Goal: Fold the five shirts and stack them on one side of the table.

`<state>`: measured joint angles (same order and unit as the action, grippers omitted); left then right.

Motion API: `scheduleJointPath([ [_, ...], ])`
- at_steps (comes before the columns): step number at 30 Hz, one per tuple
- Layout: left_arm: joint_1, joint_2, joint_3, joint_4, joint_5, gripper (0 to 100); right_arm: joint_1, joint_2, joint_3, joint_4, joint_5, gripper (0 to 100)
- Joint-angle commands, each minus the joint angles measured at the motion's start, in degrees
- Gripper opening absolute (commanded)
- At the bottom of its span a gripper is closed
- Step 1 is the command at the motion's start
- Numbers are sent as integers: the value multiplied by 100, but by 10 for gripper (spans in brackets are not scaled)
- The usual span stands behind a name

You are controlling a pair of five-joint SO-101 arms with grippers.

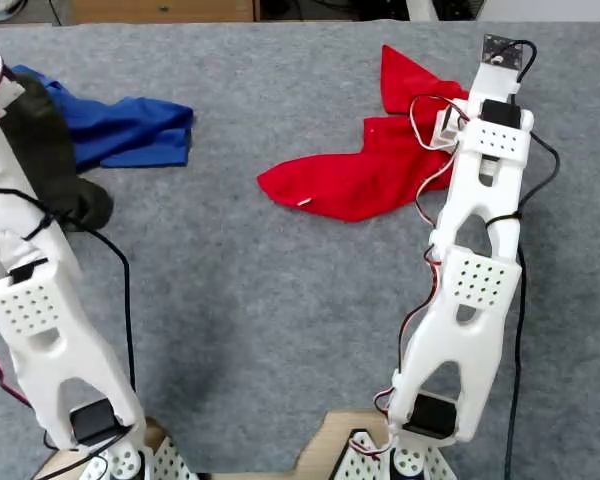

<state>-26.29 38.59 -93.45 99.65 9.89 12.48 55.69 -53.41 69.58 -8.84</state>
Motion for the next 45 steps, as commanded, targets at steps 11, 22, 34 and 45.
scheduleJointPath([
  [11, 299, -2501, 2382, 149, -220, 138, -207, -31, -321, 44, 281, 9],
  [22, 62, -6132, 8158, -774, -703, 138, -523, -171, -1174, 2207, 905, 9],
  [34, 958, -8462, 13600, -4053, -668, 139, -769, -1684, -1437, 3288, 2119, 9],
  [45, 1213, -8576, 16589, -8264, 835, 143, -2466, -4857, 1631, 3244, 2593, 9],
])
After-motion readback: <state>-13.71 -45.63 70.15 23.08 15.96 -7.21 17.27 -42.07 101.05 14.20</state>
